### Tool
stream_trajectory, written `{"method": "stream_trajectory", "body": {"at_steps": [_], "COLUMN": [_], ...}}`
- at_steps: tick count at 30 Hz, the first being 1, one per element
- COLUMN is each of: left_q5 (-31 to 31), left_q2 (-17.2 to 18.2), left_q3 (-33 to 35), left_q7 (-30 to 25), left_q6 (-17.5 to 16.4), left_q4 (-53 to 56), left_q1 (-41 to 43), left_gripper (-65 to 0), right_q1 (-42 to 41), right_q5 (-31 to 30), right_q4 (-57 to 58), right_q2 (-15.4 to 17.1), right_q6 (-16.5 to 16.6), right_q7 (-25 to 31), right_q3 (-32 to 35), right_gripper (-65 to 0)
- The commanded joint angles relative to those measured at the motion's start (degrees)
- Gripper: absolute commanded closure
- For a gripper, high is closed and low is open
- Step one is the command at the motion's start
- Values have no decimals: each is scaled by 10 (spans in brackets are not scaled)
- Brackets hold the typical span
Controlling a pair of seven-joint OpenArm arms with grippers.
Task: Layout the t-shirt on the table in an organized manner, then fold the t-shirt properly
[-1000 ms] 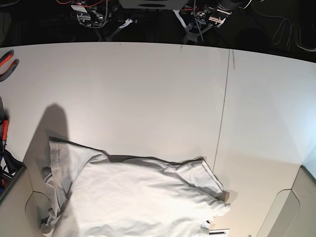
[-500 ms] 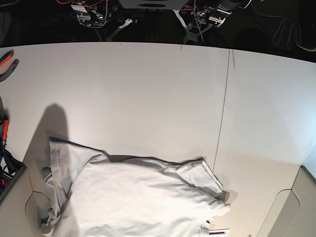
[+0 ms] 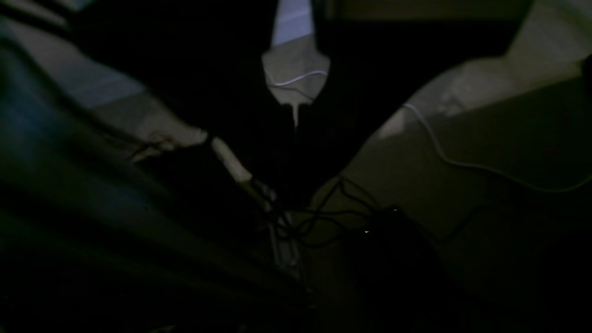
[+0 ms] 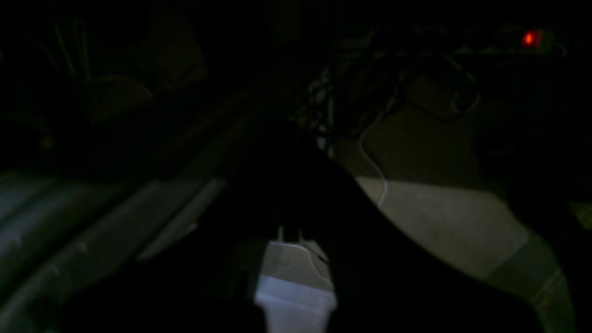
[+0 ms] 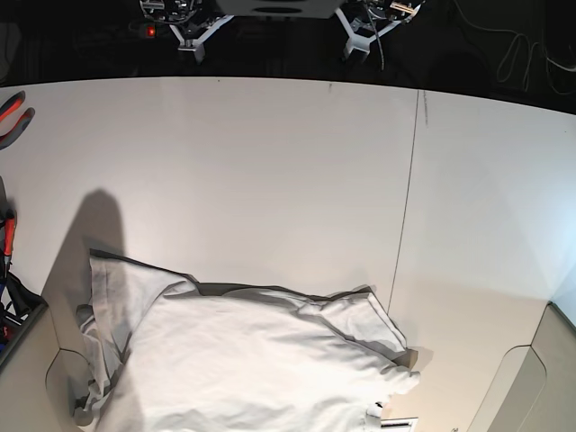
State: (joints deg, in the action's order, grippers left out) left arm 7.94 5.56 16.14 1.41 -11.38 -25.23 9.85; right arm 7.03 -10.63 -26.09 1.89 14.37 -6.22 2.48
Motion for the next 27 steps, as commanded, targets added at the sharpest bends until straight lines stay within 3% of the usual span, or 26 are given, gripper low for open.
{"method": "stream_trajectory", "body": {"at_steps": [1,7,17,27], "left_q5": [0,13,66,80], "left_q2": [6,47,91,155], "left_q3": [0,-20,-148,-204], "left_q7": [-12,-34,-34,-33], "left_q6": [-4,-4,-9,-143], "left_q4": [-20,-131,-319,-526], "left_q1": [14,100,239,374], "left_gripper": [0,0,0,0], "right_q1": [9,82,231,376], "right_q5": [-3,-3,-3,-3], "right_q4": [-14,-106,-290,-500], "right_q2": [5,36,105,162], "right_q6": [5,5,4,4], "right_q7": [6,6,6,6], "right_q3": [-2,-2,-2,-5], "right_gripper": [0,0,0,0]}}
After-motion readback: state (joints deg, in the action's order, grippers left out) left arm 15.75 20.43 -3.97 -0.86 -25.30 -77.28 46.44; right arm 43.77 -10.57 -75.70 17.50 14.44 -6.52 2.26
